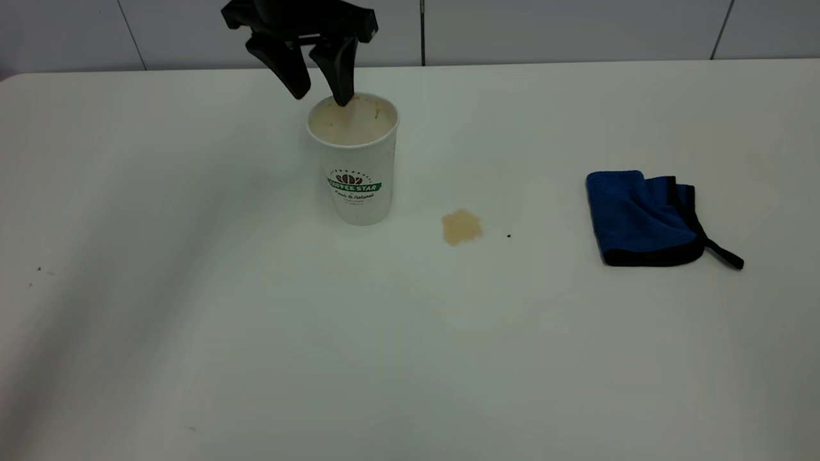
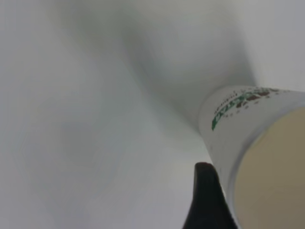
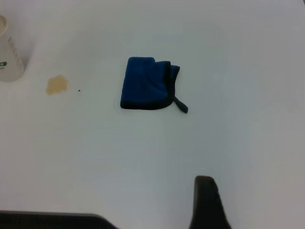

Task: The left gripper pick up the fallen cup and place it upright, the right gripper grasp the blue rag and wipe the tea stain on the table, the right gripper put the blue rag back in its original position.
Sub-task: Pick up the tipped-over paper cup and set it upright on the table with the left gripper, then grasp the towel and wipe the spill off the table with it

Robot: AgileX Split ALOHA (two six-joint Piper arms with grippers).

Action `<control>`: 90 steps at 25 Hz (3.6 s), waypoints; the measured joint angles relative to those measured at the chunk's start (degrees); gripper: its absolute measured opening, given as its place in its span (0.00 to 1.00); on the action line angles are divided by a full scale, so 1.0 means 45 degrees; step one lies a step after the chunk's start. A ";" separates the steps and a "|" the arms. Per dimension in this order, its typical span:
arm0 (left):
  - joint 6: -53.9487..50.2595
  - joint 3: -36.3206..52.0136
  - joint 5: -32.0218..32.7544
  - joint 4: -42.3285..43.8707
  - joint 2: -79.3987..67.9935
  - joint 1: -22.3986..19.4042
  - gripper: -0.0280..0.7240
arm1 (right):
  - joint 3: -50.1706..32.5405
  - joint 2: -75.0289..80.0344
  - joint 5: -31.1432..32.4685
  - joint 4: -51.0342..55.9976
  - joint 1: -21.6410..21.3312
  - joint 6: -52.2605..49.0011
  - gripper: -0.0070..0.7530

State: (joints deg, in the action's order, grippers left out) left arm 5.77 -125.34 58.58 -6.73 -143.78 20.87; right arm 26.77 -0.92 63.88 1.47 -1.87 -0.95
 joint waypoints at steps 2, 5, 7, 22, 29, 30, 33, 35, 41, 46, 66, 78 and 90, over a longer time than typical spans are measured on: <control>-0.0012 -0.0248 0.0589 0.0000 0.0322 0.0000 0.75 | 0.0000 0.0000 0.0000 0.0000 0.0000 0.0000 0.71; -0.0133 -0.0627 0.1513 0.0028 0.1105 0.0000 0.75 | 0.0000 0.0000 0.0000 0.0000 0.0000 0.0000 0.71; -0.0426 -0.0810 0.1840 0.0028 0.1720 0.0000 0.75 | 0.0000 0.0000 0.0000 0.0000 0.0000 0.0000 0.71; -0.1732 -0.0797 0.1848 0.0053 0.7904 0.0316 0.69 | 0.0000 0.0000 0.0000 0.0000 0.0000 0.0000 0.71; -0.1940 0.3699 0.1848 0.1097 1.2030 0.0423 0.69 | 0.0000 0.0000 0.0000 0.0000 0.0000 0.0000 0.71; -0.1968 0.4661 0.1848 0.1343 1.2662 0.0423 0.69 | 0.0000 0.0000 0.0000 0.0000 0.0000 0.0000 0.71; -0.1989 0.8027 0.1848 0.1947 1.4247 0.0423 0.69 | 0.0000 0.0000 0.0000 0.0000 0.0000 0.0000 0.71; -0.1995 1.0215 0.1848 0.2336 1.5118 0.0423 0.69 | 0.0000 0.0000 0.0000 0.0000 0.0000 0.0000 0.71; -0.1995 1.5204 0.1848 0.2503 1.7828 0.0423 0.69 | 0.0000 0.0000 0.0000 0.0000 0.0000 0.0000 0.71; -0.2022 1.8366 0.1848 0.2492 2.0406 0.0423 0.69 | 0.0000 0.0000 0.0000 0.0000 0.0000 0.0000 0.71; -0.1963 2.1655 0.1151 0.2289 2.9950 0.0433 0.68 | 0.0000 0.0000 0.0000 0.0000 0.0000 0.0000 0.71; -0.1963 2.1655 0.1188 0.2289 3.0146 0.0433 0.68 | 0.0000 0.0000 0.0000 0.0000 0.0000 0.0000 0.71; -0.1957 2.1655 0.1188 0.2276 3.0146 -0.2580 0.68 | 0.0000 0.0000 0.0000 0.0000 0.0000 0.0000 0.71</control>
State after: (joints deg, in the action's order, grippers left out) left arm -3.03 -27.89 63.93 3.51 -8.12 9.26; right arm 26.77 -0.92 63.88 1.47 -1.87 -0.95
